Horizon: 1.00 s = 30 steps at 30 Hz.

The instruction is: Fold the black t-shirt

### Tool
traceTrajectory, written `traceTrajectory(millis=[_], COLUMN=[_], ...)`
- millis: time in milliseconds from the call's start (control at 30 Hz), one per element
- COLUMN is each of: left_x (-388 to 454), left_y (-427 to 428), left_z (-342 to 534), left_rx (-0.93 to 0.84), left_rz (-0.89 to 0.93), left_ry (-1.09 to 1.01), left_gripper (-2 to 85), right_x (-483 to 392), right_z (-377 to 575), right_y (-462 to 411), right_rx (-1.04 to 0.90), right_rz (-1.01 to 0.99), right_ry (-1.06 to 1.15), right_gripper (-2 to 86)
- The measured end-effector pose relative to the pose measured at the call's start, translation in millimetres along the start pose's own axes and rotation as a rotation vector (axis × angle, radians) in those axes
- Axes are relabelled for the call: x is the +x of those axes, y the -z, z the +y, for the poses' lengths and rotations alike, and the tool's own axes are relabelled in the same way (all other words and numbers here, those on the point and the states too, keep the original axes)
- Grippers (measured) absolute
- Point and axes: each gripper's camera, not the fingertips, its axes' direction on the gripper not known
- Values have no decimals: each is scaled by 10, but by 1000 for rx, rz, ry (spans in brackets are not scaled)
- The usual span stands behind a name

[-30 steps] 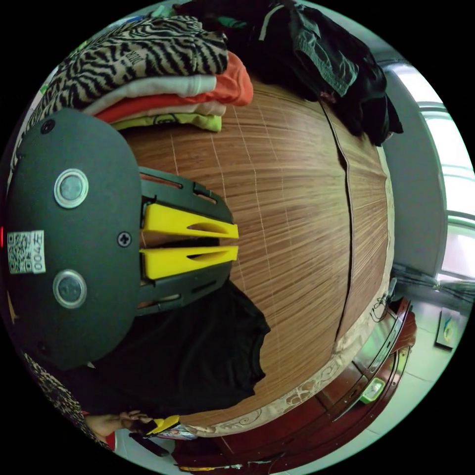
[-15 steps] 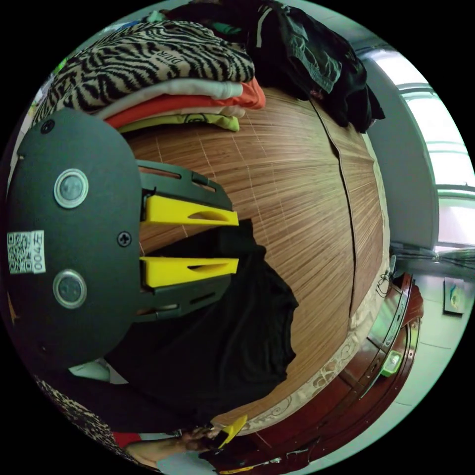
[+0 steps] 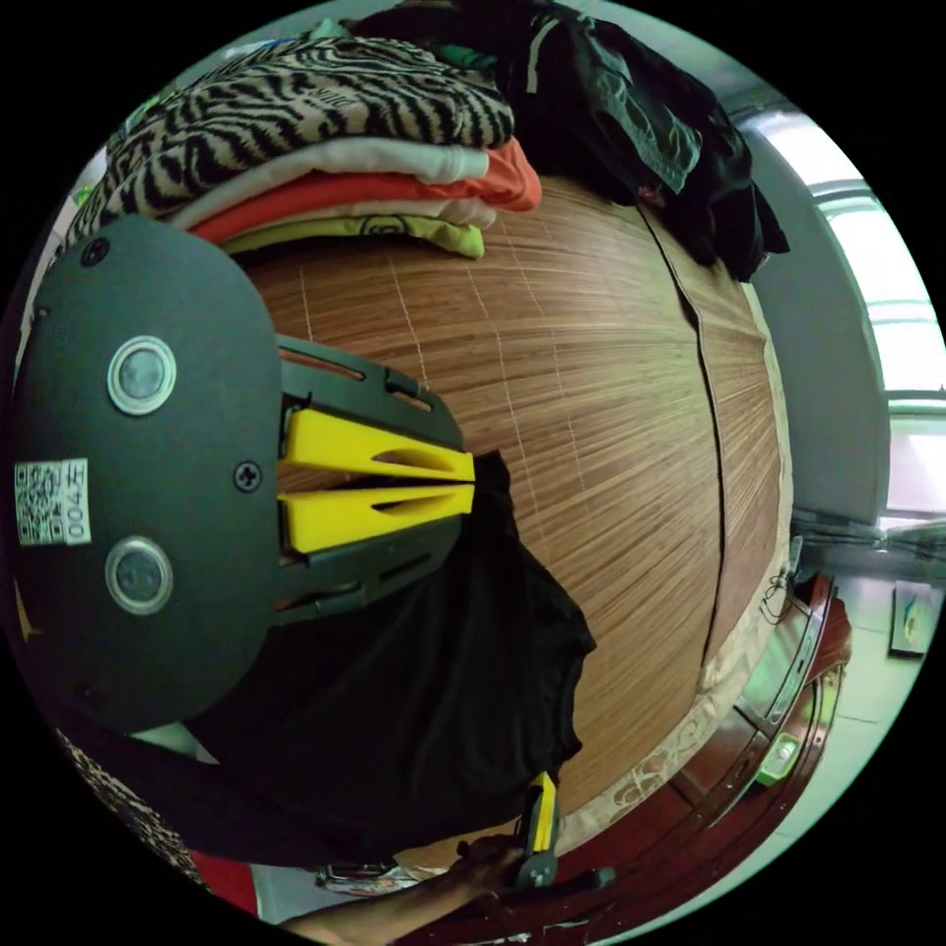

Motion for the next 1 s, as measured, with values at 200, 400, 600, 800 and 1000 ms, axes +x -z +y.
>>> traceTrajectory(millis=[200, 400, 600, 800, 1000], left_x=[-244, -109, 650, 1205, 1198], left_y=[73, 517, 1169, 1422, 1547], left_z=[190, 543, 1683, 2721, 3135], left_rx=[22, 57, 158, 152, 157], left_rz=[15, 28, 4, 11, 33], left_ry=[86, 5, -91, -60, -8], left_gripper=[25, 43, 18, 9, 7], right_x=[309, 339, 127, -134, -177], right_z=[147, 865, 2211, 3149, 3601], right_y=[245, 768, 1421, 1716, 2070], right_rx=[40, 95, 464, 684, 671], right_rz=[-131, -327, -603, -516, -310], right_ry=[-80, -114, -217, -291, -328], right_gripper=[195, 322, 252, 36, 23])
